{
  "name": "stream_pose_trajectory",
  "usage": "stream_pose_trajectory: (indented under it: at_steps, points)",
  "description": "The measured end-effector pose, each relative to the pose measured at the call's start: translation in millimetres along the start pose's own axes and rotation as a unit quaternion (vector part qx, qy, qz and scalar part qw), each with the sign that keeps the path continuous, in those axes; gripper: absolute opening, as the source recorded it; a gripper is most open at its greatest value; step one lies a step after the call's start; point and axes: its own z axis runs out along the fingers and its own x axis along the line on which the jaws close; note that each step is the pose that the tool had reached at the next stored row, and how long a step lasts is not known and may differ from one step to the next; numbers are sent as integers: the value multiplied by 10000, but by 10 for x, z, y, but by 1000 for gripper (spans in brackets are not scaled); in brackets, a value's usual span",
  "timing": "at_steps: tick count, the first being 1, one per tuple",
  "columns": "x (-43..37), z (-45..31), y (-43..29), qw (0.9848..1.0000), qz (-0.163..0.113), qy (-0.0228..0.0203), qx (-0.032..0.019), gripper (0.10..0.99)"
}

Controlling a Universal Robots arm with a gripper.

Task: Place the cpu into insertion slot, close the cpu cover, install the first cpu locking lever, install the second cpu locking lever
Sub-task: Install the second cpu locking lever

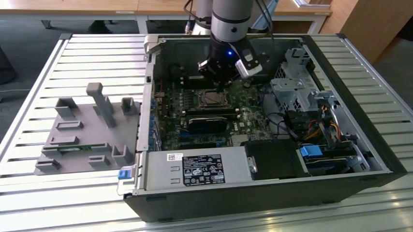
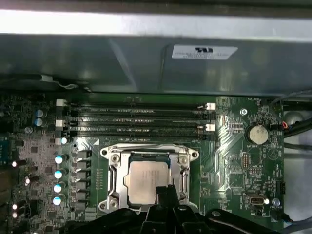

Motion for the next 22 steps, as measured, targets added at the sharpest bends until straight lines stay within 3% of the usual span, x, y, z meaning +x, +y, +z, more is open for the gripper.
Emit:
stream_pose_trajectory:
  at_steps: [4, 9, 13, 16, 22]
  points:
    - [0, -4, -74, 10000, 1, 20, 1, 106]
    - [-2, -4, -118, 10000, 3, 39, -3, 106]
    - [-2, -4, -200, 10000, 2, 39, -49, 106]
    - [-2, -2, -256, 9999, 3, 39, -117, 106]
    - [-2, 0, -289, 9999, 3, 39, -120, 106]
